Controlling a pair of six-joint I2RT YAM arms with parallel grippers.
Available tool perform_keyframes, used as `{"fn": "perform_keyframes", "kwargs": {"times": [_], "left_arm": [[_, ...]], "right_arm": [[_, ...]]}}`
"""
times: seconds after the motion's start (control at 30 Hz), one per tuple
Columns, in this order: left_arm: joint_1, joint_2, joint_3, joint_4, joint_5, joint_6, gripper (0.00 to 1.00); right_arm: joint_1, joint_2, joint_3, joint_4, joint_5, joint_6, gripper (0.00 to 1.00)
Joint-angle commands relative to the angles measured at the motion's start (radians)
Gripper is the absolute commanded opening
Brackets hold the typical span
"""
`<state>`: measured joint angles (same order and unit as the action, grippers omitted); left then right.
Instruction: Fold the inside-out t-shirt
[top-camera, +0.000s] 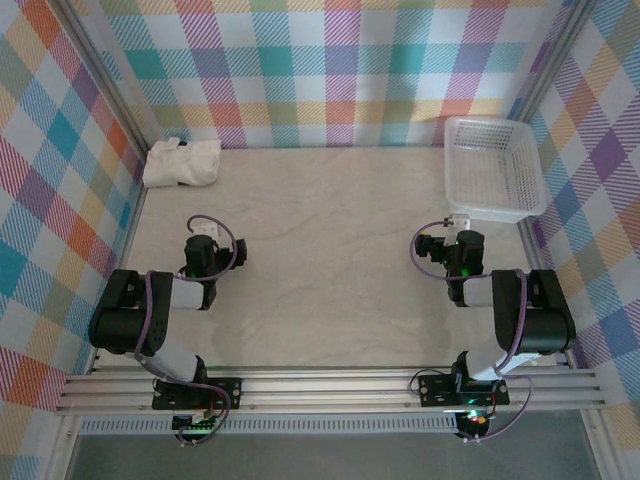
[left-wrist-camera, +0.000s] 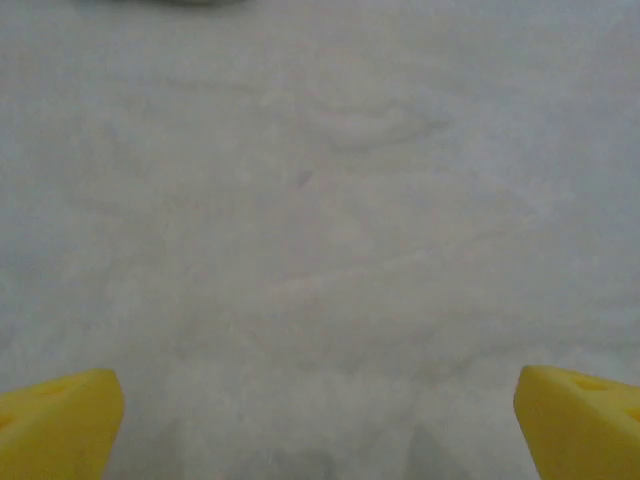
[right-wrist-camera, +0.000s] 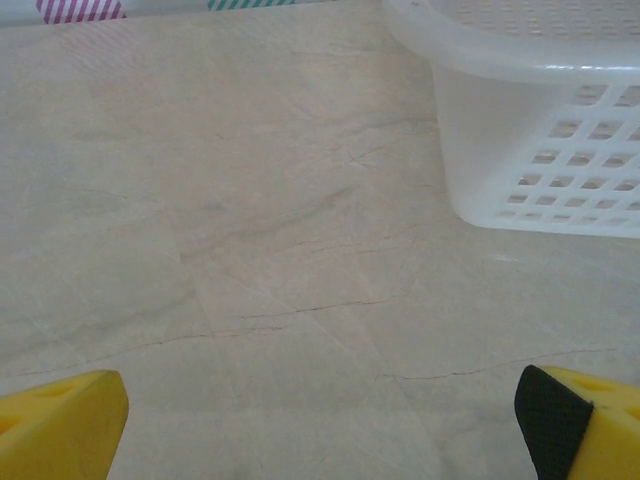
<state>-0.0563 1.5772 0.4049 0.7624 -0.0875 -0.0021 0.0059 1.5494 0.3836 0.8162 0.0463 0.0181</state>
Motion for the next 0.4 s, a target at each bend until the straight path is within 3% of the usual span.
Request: {"fn": "perform_keyframes", "kwargs": {"times": [0.0,0.37], "left_arm": [[0.004,-0.008,0.019,0.047,0.035,0.031,1.0],[-0.004,-0.01,0.02,0.037,0.024,0.036,1.0]], "right_arm": [[0.0,-0.015,0.017,0.033,-0.025,0.006,1.0],[0.002,-0.017,0.024,0.019,-0.037,0.001,1.0]]}}
